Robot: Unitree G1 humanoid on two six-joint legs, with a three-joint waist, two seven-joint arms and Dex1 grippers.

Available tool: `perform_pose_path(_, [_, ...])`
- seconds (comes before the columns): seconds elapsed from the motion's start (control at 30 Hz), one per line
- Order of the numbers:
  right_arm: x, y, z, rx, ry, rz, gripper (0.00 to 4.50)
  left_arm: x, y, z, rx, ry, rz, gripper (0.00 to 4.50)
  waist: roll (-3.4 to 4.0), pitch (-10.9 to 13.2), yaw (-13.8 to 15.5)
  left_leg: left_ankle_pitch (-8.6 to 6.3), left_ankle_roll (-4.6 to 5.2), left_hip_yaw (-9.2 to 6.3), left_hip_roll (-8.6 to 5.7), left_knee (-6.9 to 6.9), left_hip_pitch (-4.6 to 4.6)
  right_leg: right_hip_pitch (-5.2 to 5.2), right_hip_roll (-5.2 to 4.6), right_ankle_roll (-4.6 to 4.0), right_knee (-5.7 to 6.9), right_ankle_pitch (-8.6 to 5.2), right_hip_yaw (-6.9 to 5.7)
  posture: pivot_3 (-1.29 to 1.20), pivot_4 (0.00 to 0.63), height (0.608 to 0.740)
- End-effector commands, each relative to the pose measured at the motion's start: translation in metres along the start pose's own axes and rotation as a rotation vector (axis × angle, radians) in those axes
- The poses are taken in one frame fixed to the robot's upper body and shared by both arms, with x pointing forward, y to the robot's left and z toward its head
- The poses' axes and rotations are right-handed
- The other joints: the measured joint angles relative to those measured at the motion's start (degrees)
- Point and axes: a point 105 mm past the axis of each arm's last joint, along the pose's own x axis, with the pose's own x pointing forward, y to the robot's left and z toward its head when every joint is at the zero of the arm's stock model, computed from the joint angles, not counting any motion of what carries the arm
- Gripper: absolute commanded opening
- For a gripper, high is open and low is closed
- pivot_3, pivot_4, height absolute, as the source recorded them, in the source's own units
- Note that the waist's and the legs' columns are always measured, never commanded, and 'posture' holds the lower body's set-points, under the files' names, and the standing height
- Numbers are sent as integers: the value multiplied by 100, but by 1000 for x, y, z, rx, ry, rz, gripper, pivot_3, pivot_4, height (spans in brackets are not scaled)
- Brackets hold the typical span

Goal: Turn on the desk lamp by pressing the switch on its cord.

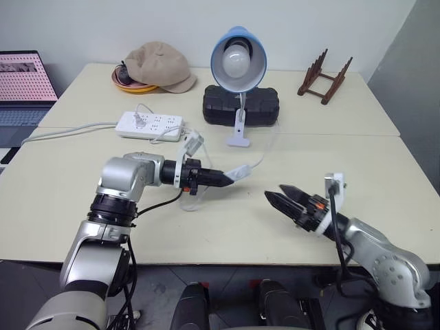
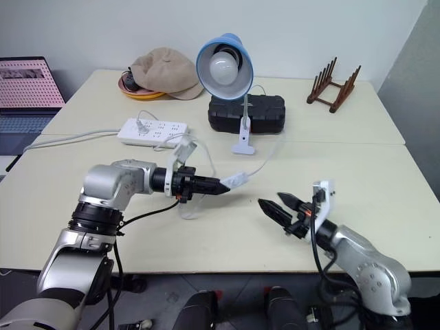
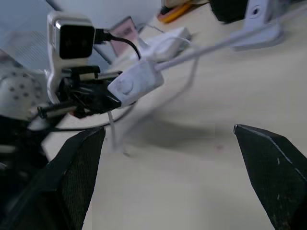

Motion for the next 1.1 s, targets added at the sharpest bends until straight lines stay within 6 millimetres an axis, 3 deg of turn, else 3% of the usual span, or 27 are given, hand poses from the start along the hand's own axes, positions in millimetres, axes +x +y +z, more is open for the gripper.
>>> perform_pose_path(0.03, [8,8,23,111,-63,69,4500,1,-20,15,-67,-60,-54,394,1,0,-4,0,0,0,0,-1,2,2,0,0,0,0,0,0,150,740])
perform_pose_path(0.2, [25,27,43,226,-114,186,4500,7,-32,14,-109,-87,-87,394,2,1,-9,0,0,-3,1,-6,2,0,2,25,0,14,-2,0,150,740])
perform_pose_path(0.4, [30,42,38,263,-67,249,4500,9,-36,14,-122,-110,-84,394,2,1,-7,-1,0,-4,1,-14,1,-1,3,24,-6,13,-4,0,150,740])
perform_pose_path(0.73, [35,48,34,259,-36,272,4500,10,-38,14,-129,-125,-84,394,2,1,-6,0,0,-5,1,-10,1,-2,3,6,-6,3,-3,0,150,740])
perform_pose_path(0.83, [35,47,34,260,-35,272,4123,10,-37,14,-129,-126,-84,394,2,1,-6,0,0,-4,1,-11,1,-2,3,8,-7,4,-3,0,150,740])
perform_pose_path(1.1, [35,45,34,259,-41,262,2216,10,-37,14,-130,-124,-90,394,2,1,-6,0,0,-4,1,-12,1,-2,3,6,-8,3,-3,0,150,740])
